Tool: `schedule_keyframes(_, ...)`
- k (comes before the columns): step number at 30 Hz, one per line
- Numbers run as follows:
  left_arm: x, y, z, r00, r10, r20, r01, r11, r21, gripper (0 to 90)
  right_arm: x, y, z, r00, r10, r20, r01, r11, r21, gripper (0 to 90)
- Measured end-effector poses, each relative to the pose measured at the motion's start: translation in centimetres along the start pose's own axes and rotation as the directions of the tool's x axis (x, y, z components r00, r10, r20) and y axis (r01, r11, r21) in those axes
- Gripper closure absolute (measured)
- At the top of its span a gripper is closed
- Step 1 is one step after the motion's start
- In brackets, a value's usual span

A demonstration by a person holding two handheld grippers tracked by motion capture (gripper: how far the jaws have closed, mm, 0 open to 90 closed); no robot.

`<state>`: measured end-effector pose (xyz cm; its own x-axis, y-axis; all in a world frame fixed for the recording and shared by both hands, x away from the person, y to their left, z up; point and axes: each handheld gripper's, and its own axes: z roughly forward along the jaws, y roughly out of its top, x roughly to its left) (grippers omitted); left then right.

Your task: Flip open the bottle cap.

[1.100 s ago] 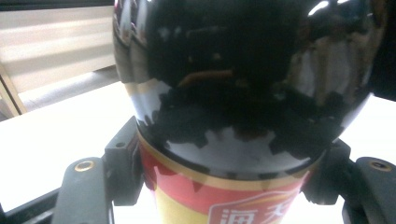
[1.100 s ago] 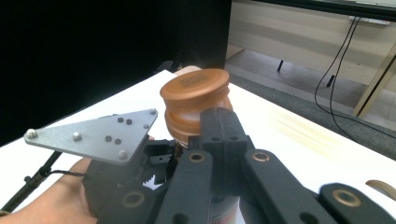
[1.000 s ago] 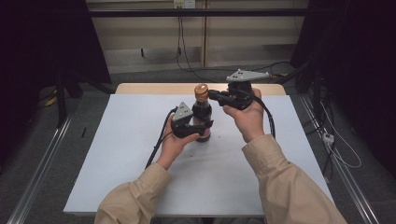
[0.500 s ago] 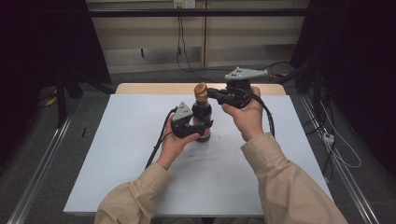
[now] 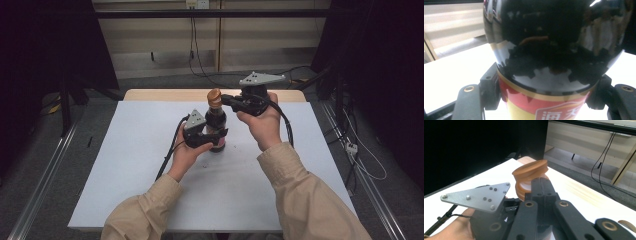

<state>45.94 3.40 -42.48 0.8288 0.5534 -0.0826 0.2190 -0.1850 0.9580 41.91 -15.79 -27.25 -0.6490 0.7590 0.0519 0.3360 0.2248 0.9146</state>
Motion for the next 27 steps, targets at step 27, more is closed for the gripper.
schedule_keyframes(27, -0.08, 0.01, 0.06, 1.0, 0.0, 0.0, 0.0, 1.0, 0.005, 30.1, 0.11, 0.3, -0.04, 1.0, -0.003, 0.005, 0.004, 1.0, -0.02, 90.0)
